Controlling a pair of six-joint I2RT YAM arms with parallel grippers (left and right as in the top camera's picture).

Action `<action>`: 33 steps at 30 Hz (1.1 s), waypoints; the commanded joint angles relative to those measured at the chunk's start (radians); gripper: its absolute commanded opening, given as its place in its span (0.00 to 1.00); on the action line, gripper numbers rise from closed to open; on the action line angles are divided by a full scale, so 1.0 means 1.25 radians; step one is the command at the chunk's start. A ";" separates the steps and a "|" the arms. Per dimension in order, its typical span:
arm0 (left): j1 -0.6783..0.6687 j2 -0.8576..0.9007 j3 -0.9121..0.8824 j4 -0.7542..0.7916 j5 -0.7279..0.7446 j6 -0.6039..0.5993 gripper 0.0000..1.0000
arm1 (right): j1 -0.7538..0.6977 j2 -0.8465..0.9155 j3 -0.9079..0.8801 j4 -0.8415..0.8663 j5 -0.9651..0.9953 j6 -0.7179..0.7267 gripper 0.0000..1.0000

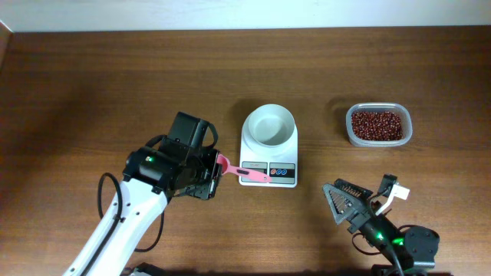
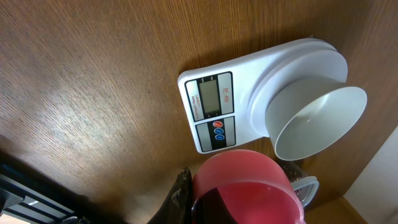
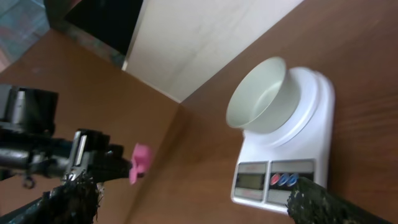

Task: Scoop and weigh 50g on scale
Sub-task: 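Carry the scoop toward the scale and extend handle to right gripper, then grasp the scoop handle with the right gripper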

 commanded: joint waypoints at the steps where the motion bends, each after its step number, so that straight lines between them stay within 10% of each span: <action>1: -0.003 -0.012 0.002 -0.001 -0.012 -0.016 0.00 | 0.004 -0.006 -0.004 0.000 -0.034 0.029 0.99; 14: -0.003 -0.012 0.002 -0.002 -0.012 -0.022 0.00 | 0.017 0.330 0.181 0.012 -0.136 0.039 0.97; 33: -0.036 -0.012 0.001 -0.052 0.031 -0.022 0.00 | 0.488 0.967 0.206 0.704 0.069 0.165 0.87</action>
